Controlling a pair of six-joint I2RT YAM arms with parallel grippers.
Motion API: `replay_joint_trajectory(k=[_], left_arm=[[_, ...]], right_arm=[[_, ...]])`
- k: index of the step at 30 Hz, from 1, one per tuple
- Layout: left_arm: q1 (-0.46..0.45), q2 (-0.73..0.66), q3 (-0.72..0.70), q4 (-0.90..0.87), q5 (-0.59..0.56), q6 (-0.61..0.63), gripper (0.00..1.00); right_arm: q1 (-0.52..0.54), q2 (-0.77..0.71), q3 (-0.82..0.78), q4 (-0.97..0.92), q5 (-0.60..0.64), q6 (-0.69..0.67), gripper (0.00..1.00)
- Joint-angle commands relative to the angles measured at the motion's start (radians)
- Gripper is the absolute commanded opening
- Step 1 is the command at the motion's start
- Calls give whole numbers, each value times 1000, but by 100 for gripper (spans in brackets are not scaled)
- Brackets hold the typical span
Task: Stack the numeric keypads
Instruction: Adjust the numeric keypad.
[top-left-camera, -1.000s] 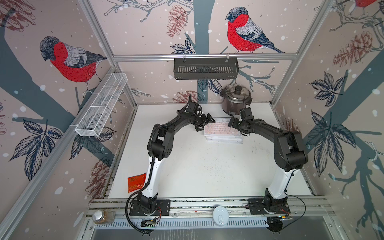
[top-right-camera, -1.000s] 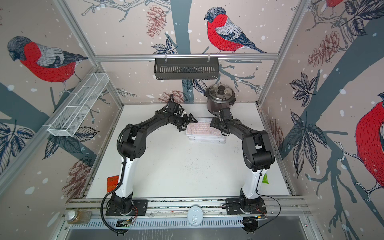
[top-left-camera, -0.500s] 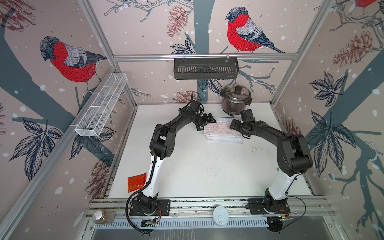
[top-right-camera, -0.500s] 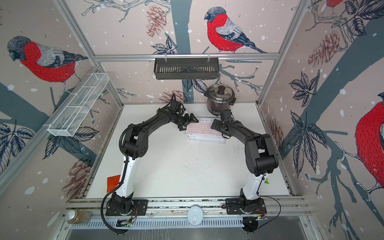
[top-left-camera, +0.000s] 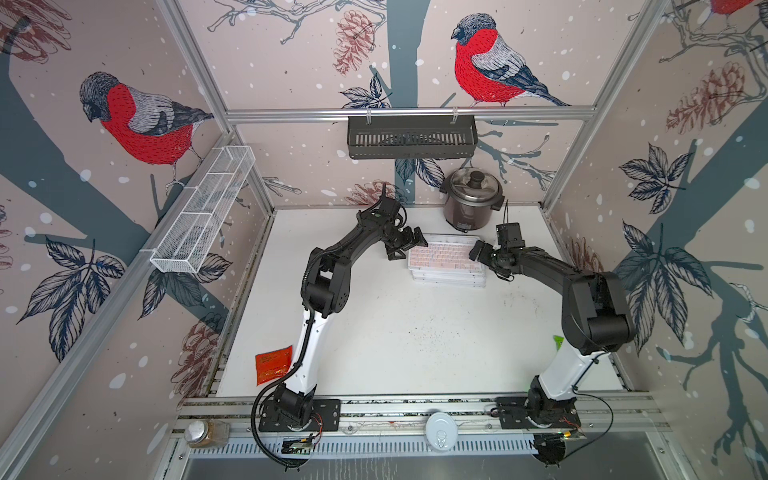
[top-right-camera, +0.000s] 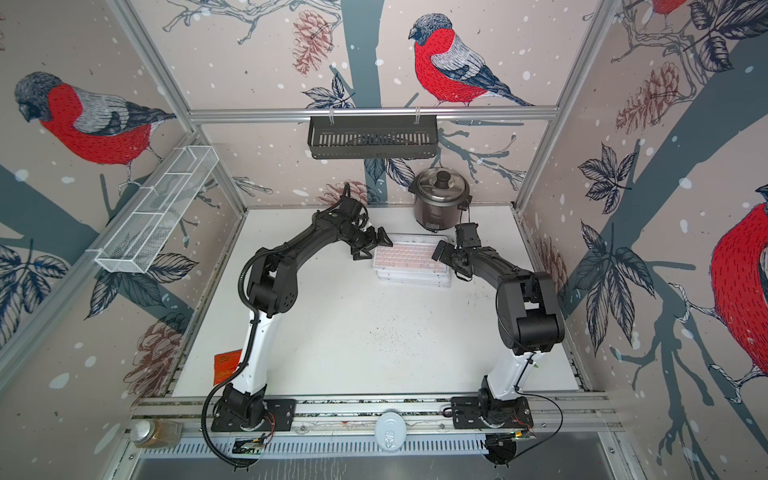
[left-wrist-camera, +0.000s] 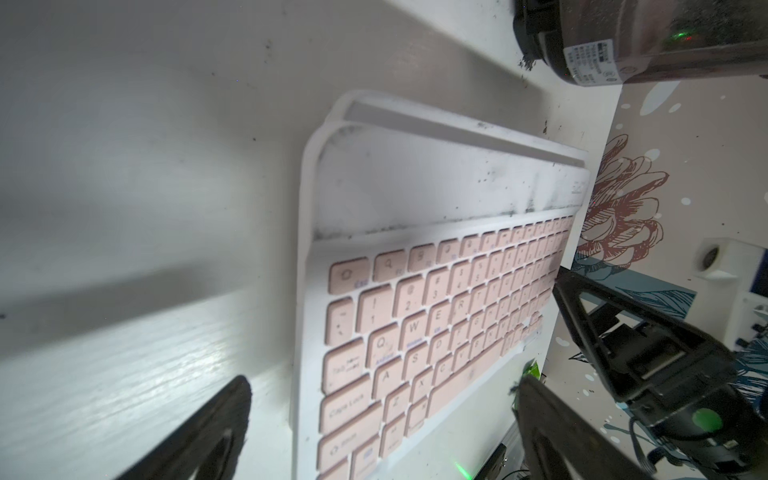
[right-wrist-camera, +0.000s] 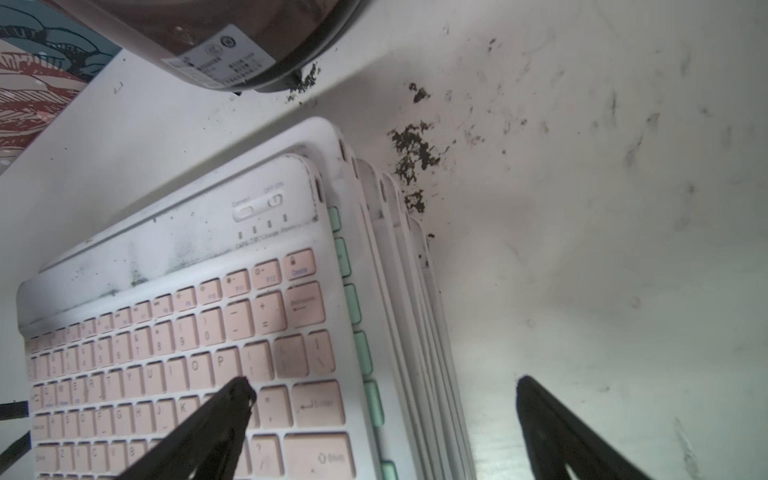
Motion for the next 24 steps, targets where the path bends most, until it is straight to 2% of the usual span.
replay_joint_trajectory(k=[1, 10, 24], left_arm=[[-5, 18, 44, -41, -16, 3, 99], [-33, 61, 118, -67, -34, -7, 99], [-51, 86, 157, -57, -20, -24, 99]], right_arm=[[3, 7, 9, 30, -27, 2, 100], [7, 0, 13, 28, -37, 1, 100], [16, -25, -17, 37, -48, 6, 100]])
